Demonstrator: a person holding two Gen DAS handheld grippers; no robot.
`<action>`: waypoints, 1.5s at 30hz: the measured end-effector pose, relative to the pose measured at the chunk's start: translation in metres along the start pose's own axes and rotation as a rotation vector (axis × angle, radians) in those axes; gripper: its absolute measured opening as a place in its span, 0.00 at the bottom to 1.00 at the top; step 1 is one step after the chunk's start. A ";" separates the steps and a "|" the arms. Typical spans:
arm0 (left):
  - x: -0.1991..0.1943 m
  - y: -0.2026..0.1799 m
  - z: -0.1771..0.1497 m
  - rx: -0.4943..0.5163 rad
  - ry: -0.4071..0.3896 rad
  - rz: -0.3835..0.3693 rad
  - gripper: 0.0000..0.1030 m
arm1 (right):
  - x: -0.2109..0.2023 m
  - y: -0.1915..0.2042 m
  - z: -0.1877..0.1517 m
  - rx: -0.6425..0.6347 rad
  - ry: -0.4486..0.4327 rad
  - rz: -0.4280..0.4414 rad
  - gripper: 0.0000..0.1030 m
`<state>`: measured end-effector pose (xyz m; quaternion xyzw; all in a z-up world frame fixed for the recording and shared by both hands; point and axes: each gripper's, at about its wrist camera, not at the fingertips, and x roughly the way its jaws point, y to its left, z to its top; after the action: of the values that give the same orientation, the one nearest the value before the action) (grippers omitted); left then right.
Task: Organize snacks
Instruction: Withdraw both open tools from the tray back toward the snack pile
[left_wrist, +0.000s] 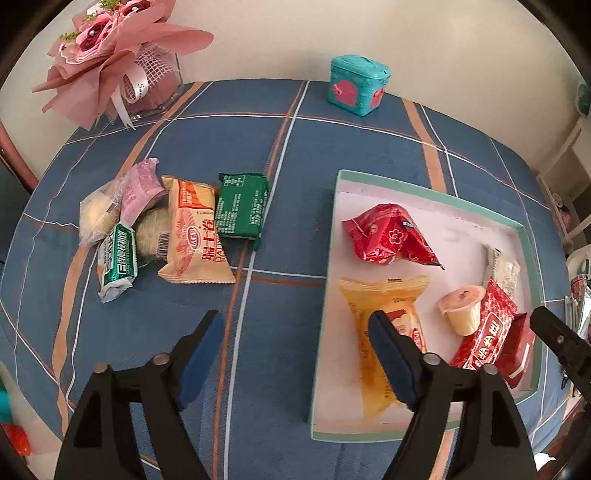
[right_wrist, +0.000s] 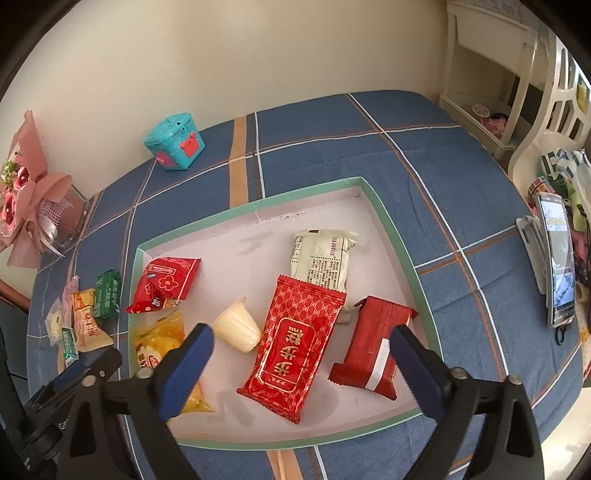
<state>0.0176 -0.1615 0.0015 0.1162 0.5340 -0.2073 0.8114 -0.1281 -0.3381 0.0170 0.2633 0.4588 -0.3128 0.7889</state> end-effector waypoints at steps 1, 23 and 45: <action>0.000 0.001 0.000 -0.001 -0.004 0.003 0.83 | 0.000 0.001 0.000 -0.002 -0.001 -0.001 1.00; -0.009 0.032 0.001 -0.093 -0.064 -0.016 0.96 | -0.007 0.075 -0.015 -0.135 -0.023 0.045 1.00; -0.025 0.133 0.011 -0.282 -0.113 0.038 0.96 | -0.010 0.160 -0.034 -0.173 -0.077 0.159 1.00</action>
<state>0.0791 -0.0426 0.0246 -0.0008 0.5091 -0.1212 0.8522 -0.0335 -0.2055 0.0316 0.2177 0.4309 -0.2183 0.8481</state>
